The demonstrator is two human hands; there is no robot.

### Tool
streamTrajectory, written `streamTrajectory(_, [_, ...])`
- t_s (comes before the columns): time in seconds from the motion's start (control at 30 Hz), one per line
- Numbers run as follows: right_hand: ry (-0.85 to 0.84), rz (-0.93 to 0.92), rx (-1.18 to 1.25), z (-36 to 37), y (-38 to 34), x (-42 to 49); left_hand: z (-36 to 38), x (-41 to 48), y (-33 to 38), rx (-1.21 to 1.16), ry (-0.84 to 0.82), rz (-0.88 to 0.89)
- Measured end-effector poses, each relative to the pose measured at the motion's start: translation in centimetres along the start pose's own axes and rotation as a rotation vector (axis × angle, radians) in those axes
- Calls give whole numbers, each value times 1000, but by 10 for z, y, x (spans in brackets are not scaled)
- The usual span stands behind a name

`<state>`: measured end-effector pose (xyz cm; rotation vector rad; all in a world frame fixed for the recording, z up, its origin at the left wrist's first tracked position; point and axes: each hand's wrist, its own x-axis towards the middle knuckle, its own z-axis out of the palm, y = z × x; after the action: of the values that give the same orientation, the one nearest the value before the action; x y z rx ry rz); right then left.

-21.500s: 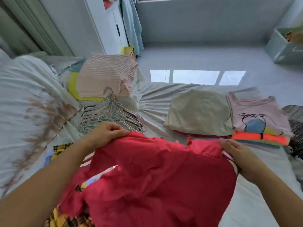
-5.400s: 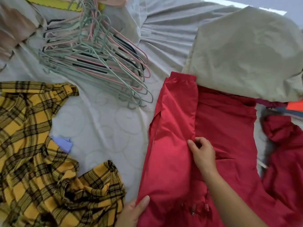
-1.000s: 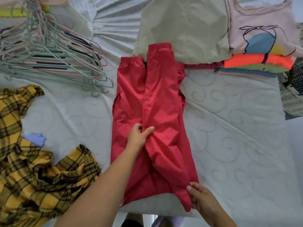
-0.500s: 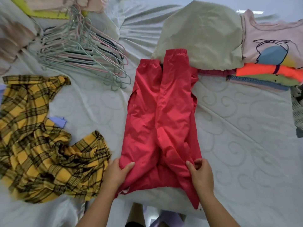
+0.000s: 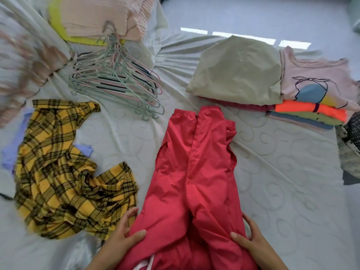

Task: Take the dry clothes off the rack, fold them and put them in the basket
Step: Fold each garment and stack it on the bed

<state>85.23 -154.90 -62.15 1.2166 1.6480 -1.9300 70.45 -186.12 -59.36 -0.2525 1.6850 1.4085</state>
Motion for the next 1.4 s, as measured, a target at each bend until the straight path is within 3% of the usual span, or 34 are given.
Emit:
streamTrajectory(0.1, [-189, -17, 47, -15, -36, -6, -7, 0, 39, -115, -117, -11])
streamTrajectory(0.2, [-118, -45, 222, -16, -76, 17, -2, 24, 92, -140, -153, 43])
streamTrajectory(0.23, [-229, -4, 321, -19, -85, 19, 3, 38, 110, -159, -128, 67])
streamTrajectory(0.3, [-115, 158, 287, -21, -114, 29, 11, 74, 143, -285, -111, 79])
streamTrajectory(0.37, [-131, 123, 388, -14, -150, 62, 16, 114, 172, -314, -74, 11])
streamTrajectory(0.47, [-20, 180, 545, -22, -194, 106, 23, 172, 201, -245, -50, -41])
streamTrajectory(0.63, [117, 192, 495, -11, -216, 184, 28, 238, 208, 166, 1, -88])
streamTrajectory(0.73, [296, 92, 170, -10, -199, 200, 15, 257, 184, 413, 186, 27])
streamTrajectory(0.8, [460, -55, -12, -11, -179, 208, 13, 256, 176, 284, 204, 10])
streamTrajectory(0.9, [569, -97, -51, -8, -168, 211, 27, 264, 181, 155, 170, 78])
streamTrajectory(1.0, [494, -160, 34, -1, -172, 207, 42, 273, 198, 47, 163, 284])
streamTrajectory(1.1, [513, -290, -23, 4, -174, 204, 36, 285, 211, -202, 79, 201])
streamTrajectory(1.17, [564, -288, -73, 4, -171, 209, 27, 291, 206, -91, 36, 52])
streamTrajectory(1.23, [593, -235, 61, 2, -175, 217, 23, 297, 197, 38, 86, -15])
streamTrajectory(1.3, [560, -231, 280, -3, -187, 227, 25, 299, 197, -29, 169, 41])
streamTrajectory(1.4, [374, -257, 406, -17, -210, 234, 34, 306, 207, -66, 202, 194])
